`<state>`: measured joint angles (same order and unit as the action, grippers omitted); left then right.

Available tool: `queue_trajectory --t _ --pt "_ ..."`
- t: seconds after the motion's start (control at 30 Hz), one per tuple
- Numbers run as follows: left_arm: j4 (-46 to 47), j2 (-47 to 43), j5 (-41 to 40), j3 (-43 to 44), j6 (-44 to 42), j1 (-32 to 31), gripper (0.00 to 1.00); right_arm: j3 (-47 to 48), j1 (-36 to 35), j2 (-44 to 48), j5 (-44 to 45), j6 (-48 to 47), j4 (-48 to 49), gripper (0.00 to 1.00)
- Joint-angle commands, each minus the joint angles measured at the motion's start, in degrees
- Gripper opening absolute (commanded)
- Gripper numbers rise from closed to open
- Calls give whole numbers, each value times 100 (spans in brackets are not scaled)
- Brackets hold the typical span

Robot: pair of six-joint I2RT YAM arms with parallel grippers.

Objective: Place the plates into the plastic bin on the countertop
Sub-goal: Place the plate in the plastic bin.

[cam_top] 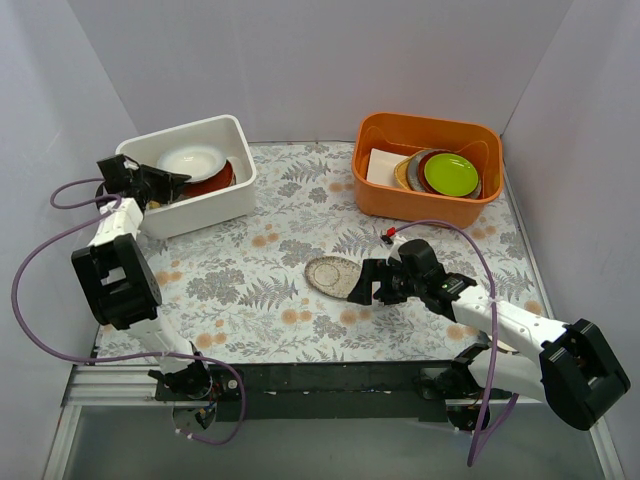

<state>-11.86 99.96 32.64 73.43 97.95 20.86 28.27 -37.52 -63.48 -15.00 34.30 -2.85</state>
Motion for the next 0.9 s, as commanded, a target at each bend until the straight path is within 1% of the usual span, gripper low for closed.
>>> queue_trajectory --t 0.0,0.03,0.07,0.27,0.3,0.37,0.4,0.47,0.53,0.6,0.63,0.7,0.87 --pt "368 -196 93 -162 49 146 21 29 43 -41 -64 -73 145 98" --pt "351 -214 102 -171 49 190 25 29 34 -41 -73 -73 145 98" --pt "325 -205 119 -162 31 199 30 29 34 -41 -73 -73 145 98" --pt "245 -232 303 -215 -4 252 43 47 43 -15 -73 -73 145 98" --pt "245 -249 348 -250 31 252 48 56 43 -6 -73 -64 136 98" --pt "263 -293 462 -285 92 260 53 64 43 20 -64 -64 118 98" --pt "263 -311 567 -294 119 260 58 64 43 38 -55 -64 118 98" --pt "342 -425 699 -364 268 269 63 73 43 73 -46 -64 92 98" --pt "394 -504 901 -486 512 269 75 64 43 125 -38 -64 57 98" --pt "483 -635 1024 -531 611 269 79 73 51 161 -20 -64 39 98" --pt "422 -688 973 -549 611 269 83 82 52 170 -20 -73 39 98" --pt "334 -934 815 -531 550 269 89 82 52 204 -3 -64 -5 98" --pt "-18 -1444 445 -479 330 278 96 64 69 328 50 -64 -84 98"
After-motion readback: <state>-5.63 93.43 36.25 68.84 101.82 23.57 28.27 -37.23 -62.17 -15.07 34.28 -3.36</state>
